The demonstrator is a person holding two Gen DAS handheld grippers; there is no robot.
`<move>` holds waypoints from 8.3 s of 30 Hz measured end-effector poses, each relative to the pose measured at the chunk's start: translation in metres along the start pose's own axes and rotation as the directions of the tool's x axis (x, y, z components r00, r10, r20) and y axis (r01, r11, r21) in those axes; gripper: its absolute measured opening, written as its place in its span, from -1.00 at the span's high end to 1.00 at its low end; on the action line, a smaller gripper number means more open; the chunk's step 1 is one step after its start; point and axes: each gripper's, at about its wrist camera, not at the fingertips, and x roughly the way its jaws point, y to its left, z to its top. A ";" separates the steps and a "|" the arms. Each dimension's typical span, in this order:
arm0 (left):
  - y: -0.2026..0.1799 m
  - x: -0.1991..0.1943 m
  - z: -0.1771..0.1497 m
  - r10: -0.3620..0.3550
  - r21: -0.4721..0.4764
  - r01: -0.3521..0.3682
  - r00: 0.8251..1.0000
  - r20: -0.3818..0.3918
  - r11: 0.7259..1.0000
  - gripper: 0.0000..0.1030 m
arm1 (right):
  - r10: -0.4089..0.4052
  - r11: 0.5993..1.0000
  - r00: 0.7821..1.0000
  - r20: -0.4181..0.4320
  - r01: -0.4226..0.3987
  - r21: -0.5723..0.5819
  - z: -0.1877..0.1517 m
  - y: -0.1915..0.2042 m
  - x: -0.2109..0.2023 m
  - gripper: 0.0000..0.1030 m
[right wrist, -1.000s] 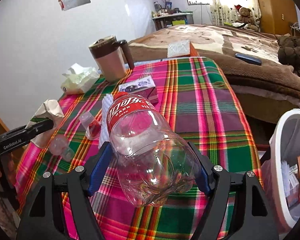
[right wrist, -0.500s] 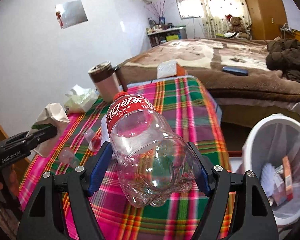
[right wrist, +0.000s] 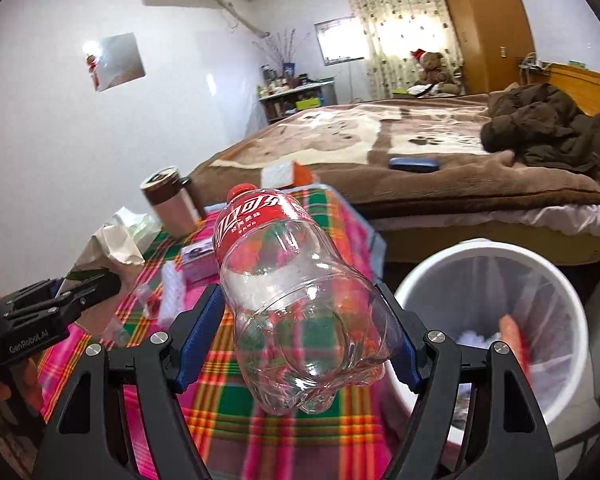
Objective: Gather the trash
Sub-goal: 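Carry the paper bag and Coca-Cola bottle over the wastebasket with both tools, then open both tools to drop the paper bag and bottle into the wastebasket, then move both tools back over the table toward the remaining trash, then grasp the clear plastic cup with the left tool while the right tool grasps another white foam sleeve, then carry the plastic cup and foam sleeve toward the wastebasket with both tools, then bring the held cup and foam sleeve over the wastebasket opening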
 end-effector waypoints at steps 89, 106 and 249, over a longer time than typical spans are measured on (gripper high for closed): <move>-0.077 0.043 -0.006 -0.099 -0.049 0.097 0.993 -0.056 0.994 -0.60 | -0.250 0.968 0.968 -0.032 0.251 0.027 0.000 -0.057 -0.002 -0.48; 0.020 0.023 -0.031 0.072 -0.185 -0.085 0.995 -0.076 0.979 -0.60 | -0.089 0.993 0.994 -0.069 0.084 -0.083 0.008 0.013 0.044 -0.47; -0.157 0.053 0.027 -0.218 0.155 0.221 0.975 -0.033 0.963 0.01 | -0.280 0.951 0.959 -0.036 0.283 0.125 0.001 -0.108 -0.031 0.51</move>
